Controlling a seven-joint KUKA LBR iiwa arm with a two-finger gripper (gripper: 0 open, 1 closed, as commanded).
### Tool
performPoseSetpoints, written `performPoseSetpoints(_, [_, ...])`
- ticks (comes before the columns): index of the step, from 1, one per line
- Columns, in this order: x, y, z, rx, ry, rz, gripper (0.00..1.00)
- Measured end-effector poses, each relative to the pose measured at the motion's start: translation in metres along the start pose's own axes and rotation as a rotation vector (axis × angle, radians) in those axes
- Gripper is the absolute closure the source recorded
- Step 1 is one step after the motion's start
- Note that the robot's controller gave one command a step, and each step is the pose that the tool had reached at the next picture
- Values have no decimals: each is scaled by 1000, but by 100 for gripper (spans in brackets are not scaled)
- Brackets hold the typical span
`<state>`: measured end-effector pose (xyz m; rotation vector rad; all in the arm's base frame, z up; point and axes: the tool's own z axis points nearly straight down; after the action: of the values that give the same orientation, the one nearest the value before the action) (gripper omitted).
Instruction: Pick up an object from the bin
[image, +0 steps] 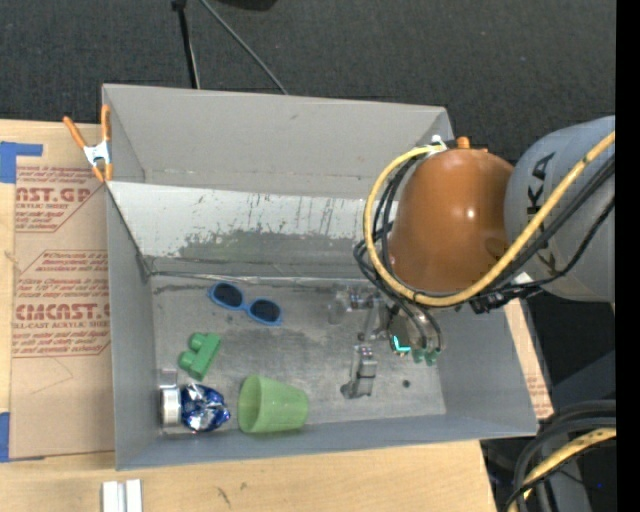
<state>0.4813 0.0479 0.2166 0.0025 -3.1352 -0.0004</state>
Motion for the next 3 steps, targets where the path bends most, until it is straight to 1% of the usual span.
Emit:
performPoseSetpoints(1, [-41,73,56,-3,-5,-82,0])
performPoseSetpoints(2, [-11,148,136,-8,-8,-361,0])
performPoseSetpoints(3, [-3,168,144,1,-15,-267,0])
